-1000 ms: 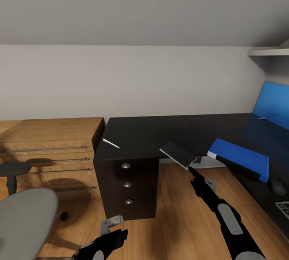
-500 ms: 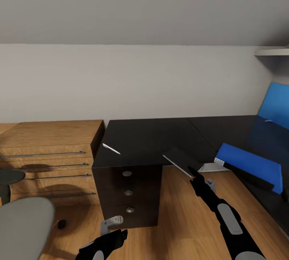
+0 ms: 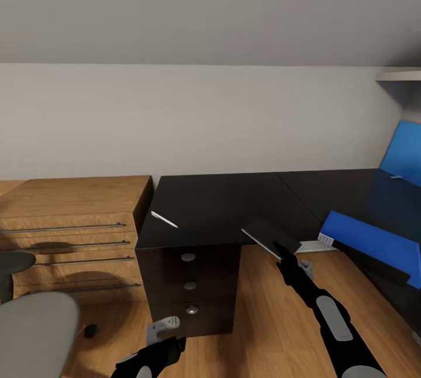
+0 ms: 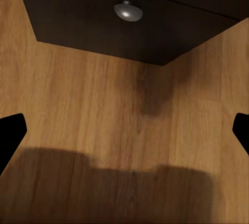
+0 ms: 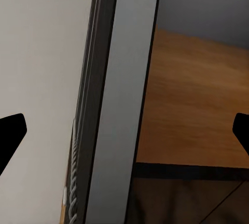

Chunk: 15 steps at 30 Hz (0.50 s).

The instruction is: In the bedroom, organize the workspace by keeping the computer under the desk, ensuring the monitor is on the desk, placing the keyboard on the desk next to the monitor, placing the mouse on the desk next to the keyboard, moving the folder from the swivel chair onto the desk next to the mouse, stacking the notebook on top of the folder with the pen on top of the notebook, and positioning the swivel chair next to the desk.

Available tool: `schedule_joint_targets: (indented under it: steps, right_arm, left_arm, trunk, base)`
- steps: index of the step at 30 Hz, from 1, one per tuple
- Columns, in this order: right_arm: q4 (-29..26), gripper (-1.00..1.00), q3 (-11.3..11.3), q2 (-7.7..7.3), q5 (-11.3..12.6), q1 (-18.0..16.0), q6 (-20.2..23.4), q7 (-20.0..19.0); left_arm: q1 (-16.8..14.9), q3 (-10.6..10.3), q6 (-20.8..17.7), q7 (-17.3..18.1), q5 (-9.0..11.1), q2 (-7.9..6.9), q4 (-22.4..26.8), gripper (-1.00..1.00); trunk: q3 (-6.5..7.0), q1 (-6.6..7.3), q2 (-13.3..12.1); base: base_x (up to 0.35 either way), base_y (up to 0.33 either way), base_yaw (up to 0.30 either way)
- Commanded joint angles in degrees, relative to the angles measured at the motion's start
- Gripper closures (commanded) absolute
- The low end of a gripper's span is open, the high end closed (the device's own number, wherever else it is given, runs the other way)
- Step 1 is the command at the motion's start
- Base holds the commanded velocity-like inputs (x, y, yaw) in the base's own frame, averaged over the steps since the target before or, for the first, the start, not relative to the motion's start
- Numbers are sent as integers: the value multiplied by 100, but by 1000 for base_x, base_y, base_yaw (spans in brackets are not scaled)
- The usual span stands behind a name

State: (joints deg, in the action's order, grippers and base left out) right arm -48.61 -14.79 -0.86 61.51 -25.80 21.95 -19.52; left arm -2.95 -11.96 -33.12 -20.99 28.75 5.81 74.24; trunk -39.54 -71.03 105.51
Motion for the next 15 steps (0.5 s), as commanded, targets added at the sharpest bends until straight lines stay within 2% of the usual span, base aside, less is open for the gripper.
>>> schedule_joint_targets:
  steps: [1, 4, 5, 15]
  right_arm:
    - [0, -100, -16, 3, 37, -4, 46, -8]
    - [0, -100, -16, 2, 37, -4, 46, -6]
    - [0, 100, -16, 2, 37, -4, 46, -2]
    - [-11, 100, -15, 1, 37, -4, 46, 45]
  left_arm:
    - [-3, -7, -11, -55, 60, -1, 0, -100]
    - [-3, -8, -11, -55, 60, -1, -10, -100]
    - [-3, -8, -11, -56, 60, -1, -15, -100]
    - [-3, -9, -12, -63, 60, -1, -23, -100]
  trunk:
    - [-6, 1, 3]
    - [-6, 1, 3]
    - [-6, 1, 3]
    - [-6, 1, 3]
  base:
    - [4, 3, 0]
    - [2, 2, 0]
    - [1, 1, 0]
    - [0, 0, 0]
